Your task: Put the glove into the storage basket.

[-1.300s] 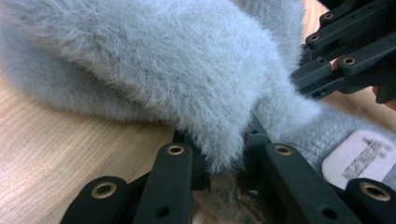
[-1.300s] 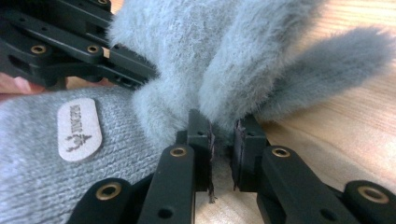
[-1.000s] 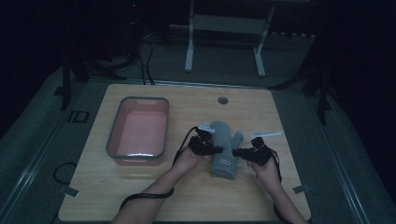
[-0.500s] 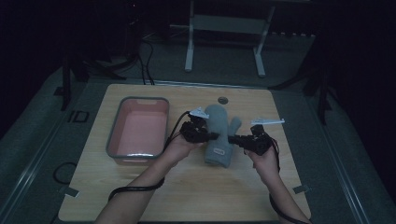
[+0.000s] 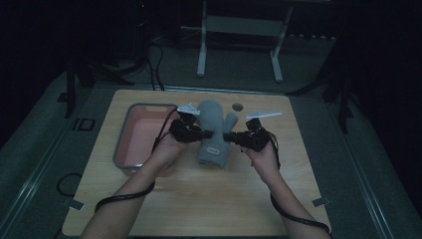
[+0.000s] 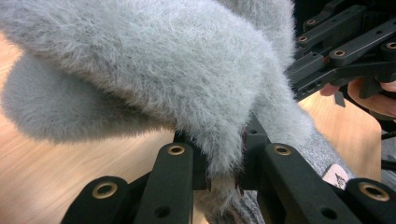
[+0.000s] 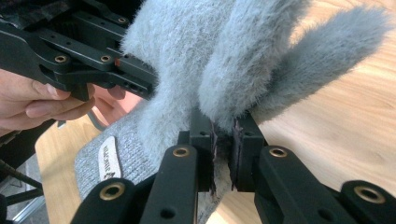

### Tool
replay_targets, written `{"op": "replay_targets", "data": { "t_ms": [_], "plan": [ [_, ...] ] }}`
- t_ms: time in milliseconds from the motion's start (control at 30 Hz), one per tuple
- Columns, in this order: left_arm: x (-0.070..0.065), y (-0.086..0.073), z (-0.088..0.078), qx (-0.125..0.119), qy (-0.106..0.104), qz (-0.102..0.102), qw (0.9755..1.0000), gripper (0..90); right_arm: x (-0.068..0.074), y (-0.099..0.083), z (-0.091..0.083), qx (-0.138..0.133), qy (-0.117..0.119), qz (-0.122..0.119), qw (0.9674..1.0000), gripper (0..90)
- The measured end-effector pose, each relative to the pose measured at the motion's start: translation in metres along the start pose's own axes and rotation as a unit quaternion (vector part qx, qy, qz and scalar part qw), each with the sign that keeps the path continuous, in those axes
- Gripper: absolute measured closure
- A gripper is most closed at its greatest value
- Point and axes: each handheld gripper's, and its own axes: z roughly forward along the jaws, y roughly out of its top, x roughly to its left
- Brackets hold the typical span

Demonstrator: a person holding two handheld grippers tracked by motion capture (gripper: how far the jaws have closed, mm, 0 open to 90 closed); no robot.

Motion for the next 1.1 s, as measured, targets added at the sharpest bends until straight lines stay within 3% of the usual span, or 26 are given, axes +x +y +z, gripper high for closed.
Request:
{"op": "replay_targets", "data": {
  "t_ms": [500, 667, 733, 900, 1033, 1100],
  "plan": [
    [0.034, -0.011, -0.085, 0.006, 0.051, -0.008, 0.9986, 80.0, 0.052, 0.048, 0.058, 0.015, 0.044, -0.036, 0.9983, 81.8],
    [0.047, -0.017, -0.110, 0.003, 0.069, -0.019, 0.9974, 79.9, 0.069, 0.063, 0.079, 0.017, 0.054, -0.045, 0.9974, 81.8],
    [0.052, -0.021, -0.115, 0.000, 0.074, -0.026, 0.9969, 80.0, 0.072, 0.066, 0.084, 0.018, 0.056, -0.047, 0.9972, 81.8],
    [0.068, -0.039, -0.119, 0.004, 0.082, -0.048, 0.9954, 79.9, 0.080, 0.067, 0.119, 0.033, 0.055, -0.047, 0.9968, 81.8],
    [0.084, -0.057, -0.112, 0.019, 0.082, -0.069, 0.9941, 79.9, 0.079, 0.060, 0.136, 0.045, 0.048, -0.049, 0.9966, 81.7],
    [0.094, -0.070, -0.102, 0.037, 0.084, -0.083, 0.9924, 79.8, 0.076, 0.051, 0.154, 0.064, 0.036, -0.048, 0.9962, 81.8]
  ]
}}
